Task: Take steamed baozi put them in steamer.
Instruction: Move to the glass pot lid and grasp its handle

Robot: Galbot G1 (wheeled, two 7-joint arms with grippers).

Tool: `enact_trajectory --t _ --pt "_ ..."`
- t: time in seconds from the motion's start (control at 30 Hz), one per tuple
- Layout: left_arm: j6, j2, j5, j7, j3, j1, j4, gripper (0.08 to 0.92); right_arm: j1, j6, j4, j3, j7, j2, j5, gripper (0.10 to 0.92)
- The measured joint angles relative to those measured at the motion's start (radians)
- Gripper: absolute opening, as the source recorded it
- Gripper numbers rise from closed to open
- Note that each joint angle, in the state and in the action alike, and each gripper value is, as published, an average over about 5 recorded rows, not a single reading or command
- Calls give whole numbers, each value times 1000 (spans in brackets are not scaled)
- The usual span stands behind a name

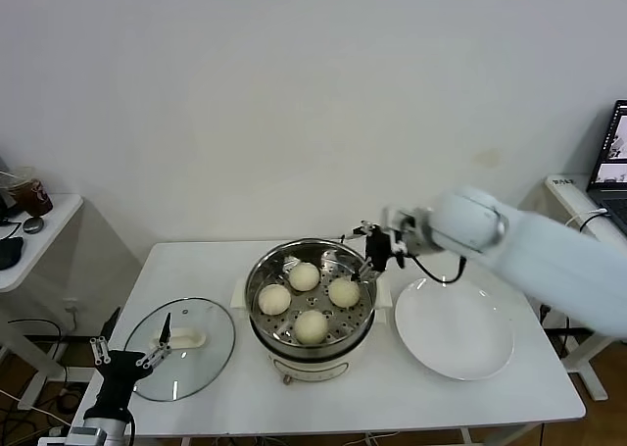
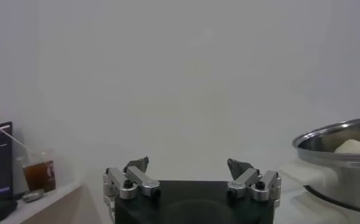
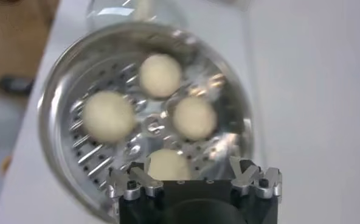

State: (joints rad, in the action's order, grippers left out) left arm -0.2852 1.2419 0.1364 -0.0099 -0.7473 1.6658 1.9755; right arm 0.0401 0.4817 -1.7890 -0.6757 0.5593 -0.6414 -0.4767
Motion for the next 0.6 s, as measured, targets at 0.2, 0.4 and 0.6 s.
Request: enact_trajectory --t 0.2,0.4,0.6 --pt "-3 11 -7 0 13 -7 -11 823 -399 -170 -71 399 -149 -13 107 823" --pt "-13 21 -26 -6 28 -14 -23 823 -796 -407 -96 776 -219 -182 266 823" --pt "-14 19 -62 -20 36 -27 -33 823 -1146 -599 -124 1089 -244 -413 367 823"
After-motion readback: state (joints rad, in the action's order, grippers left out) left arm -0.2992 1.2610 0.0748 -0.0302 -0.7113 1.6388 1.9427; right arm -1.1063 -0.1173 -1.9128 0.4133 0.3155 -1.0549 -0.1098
